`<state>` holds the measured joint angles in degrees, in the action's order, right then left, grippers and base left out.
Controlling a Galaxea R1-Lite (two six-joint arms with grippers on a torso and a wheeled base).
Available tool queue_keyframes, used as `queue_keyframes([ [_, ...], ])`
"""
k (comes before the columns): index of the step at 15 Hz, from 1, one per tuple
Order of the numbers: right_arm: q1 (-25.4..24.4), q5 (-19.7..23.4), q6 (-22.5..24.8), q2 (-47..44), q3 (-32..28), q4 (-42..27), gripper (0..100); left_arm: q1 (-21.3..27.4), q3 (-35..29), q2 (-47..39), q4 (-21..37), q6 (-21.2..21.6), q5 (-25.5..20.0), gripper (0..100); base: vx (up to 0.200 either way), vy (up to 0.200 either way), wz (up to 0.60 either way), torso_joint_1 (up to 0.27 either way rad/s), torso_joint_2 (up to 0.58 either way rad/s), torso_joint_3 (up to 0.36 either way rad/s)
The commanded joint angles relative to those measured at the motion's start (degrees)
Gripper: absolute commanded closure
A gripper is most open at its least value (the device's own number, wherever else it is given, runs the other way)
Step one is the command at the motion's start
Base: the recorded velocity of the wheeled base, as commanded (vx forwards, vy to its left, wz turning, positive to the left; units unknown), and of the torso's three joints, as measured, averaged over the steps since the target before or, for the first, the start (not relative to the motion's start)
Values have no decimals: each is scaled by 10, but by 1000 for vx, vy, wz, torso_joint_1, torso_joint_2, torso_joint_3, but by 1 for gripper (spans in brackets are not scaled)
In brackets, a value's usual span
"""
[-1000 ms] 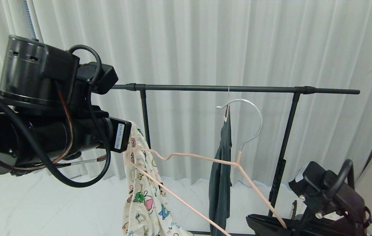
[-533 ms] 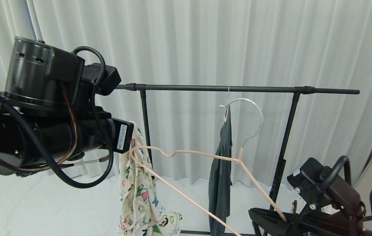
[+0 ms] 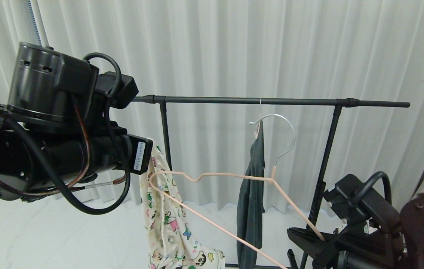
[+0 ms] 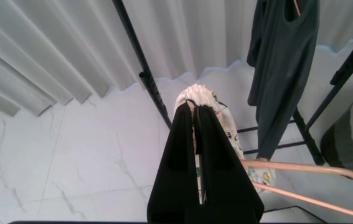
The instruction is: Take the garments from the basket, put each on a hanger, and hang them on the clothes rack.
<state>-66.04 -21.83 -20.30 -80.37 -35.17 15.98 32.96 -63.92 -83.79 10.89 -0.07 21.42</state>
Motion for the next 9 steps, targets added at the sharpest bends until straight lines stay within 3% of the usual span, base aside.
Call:
queue_keyframes([
  [1, 10, -1, 0, -2, -3, 0, 100, 0, -1, -1, 0, 0, 1, 100, 0, 0, 0, 0, 0, 0],
  [4, 40, -6, 1, -8, -33, 0, 100, 1, -1, -5, 0, 1, 2, 100, 0, 0, 0, 0, 0, 0],
  [9, 44, -19, 2, -14, -38, -1, 100, -2, -20, -29, 1, 1, 12, 100, 0, 0, 0, 0, 0, 0],
])
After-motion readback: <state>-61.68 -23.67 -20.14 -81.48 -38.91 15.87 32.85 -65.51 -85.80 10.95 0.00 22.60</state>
